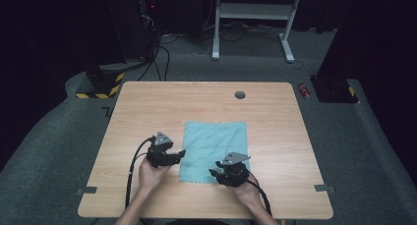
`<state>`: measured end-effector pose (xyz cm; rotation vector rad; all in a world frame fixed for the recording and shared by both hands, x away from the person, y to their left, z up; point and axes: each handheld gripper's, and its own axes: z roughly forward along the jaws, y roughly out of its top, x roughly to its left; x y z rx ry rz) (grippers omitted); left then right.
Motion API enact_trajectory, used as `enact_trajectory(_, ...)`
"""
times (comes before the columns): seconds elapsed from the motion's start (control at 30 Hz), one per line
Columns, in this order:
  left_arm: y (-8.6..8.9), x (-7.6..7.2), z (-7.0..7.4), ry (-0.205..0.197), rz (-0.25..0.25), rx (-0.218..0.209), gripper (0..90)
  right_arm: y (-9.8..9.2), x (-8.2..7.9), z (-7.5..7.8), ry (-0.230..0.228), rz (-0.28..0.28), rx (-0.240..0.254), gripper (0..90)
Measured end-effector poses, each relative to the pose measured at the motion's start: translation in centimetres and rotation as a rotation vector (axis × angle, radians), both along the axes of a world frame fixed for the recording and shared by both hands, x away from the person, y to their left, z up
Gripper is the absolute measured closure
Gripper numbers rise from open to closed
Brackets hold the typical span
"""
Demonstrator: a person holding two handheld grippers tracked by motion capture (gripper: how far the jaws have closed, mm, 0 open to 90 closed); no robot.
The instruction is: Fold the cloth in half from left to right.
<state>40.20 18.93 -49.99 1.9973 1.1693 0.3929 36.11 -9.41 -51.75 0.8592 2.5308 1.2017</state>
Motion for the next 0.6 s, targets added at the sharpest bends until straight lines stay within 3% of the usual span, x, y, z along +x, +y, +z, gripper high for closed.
enact_trajectory(0.1, 0.1, 0.5, 0.0, -0.018, 0.0, -0.026, 37.1, 0.6, 0.0, 0.0, 0.005, 0.016, 0.013, 57.5)
enact_trajectory(0.17, 0.0, 1.1, 0.1, -0.004, 0.003, 0.0, 36.3, 0.9, 0.0, 0.0, 0.008, 0.027, 0.023, 57.6)
enact_trajectory(0.3, -0.3, 2.1, 0.7, 0.007, 0.012, -0.003, 36.4, 1.7, -0.1, 0.0, 0.009, 0.051, 0.035, 58.3)
enact_trajectory(0.53, -0.9, 3.8, 1.1, -0.019, 0.014, 0.01, 37.0, 3.3, -0.4, -0.2, 0.013, 0.084, 0.041, 59.7)
enact_trajectory(0.6, -0.8, 4.2, 0.9, -0.021, 0.028, -0.027, 38.1, 3.7, -0.5, -0.1, 0.009, 0.089, 0.05, 60.0)
